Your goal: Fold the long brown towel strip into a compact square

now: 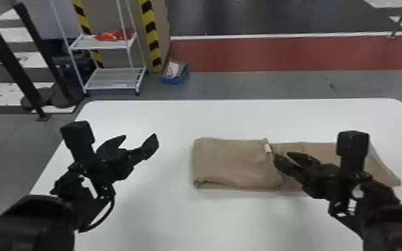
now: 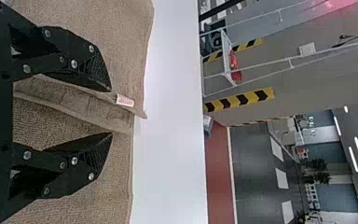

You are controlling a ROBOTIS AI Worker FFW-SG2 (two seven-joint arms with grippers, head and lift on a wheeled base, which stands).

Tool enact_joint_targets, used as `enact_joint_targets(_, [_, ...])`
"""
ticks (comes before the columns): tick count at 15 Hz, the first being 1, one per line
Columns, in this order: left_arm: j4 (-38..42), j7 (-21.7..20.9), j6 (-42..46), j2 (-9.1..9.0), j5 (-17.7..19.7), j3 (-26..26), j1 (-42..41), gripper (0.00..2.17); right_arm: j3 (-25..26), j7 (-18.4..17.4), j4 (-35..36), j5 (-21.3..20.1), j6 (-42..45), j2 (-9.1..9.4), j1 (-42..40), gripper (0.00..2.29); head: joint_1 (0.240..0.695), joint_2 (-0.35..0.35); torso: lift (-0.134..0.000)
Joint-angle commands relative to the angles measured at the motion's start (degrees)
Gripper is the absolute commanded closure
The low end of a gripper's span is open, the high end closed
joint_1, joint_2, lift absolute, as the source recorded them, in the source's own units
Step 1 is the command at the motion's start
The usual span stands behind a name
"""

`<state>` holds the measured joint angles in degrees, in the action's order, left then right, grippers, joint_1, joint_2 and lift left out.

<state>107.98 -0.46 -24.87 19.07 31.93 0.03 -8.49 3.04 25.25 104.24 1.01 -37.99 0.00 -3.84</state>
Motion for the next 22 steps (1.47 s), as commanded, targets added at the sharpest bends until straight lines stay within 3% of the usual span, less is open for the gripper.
enact_joint_targets(1, [0.74, -0.25, 0.12, 0.09, 0.32, 1.29, -1.01, 0.08, -1.19, -0.11, -2.46, -0.39, -2.58, 0.05, 1.91, 0.71, 0.695, 0.088, -0.124])
enact_joint_targets(10, [2.32, -1.30, -0.05, 0.27, 0.85, 2.52, -2.85, 0.09, -2.95, -0.38, -2.82, -0.74, -4.34, 0.05, 2.43, 0.82, 0.695, 0.134, -0.124])
enact_joint_targets(11, [2.67, -1.39, -0.05, 0.18, 0.85, 2.52, -3.03, 0.09, -2.86, -0.46, -1.32, -0.30, -4.16, 0.05, 1.56, 0.69, 0.695, 0.133, -0.124])
enact_joint_targets(12, [2.85, -1.39, -0.05, 0.18, 0.85, 2.52, -3.03, 0.09, -2.77, -1.17, 0.44, 0.57, -3.63, 0.05, 0.59, 0.29, 0.695, 0.133, -0.124])
enact_joint_targets(15, [3.02, -1.39, -0.23, 0.18, 0.85, 2.17, -3.29, 0.09, -2.86, -1.25, 1.40, 0.22, -5.22, 0.05, 0.76, 0.24, 0.695, 0.131, -0.124])
enact_joint_targets(22, [3.73, -1.56, -0.23, 0.18, 0.85, 2.43, -4.08, 0.10, -3.39, -1.25, -0.27, -1.27, -6.80, 0.05, 2.87, 0.83, 0.695, 0.124, -0.124])
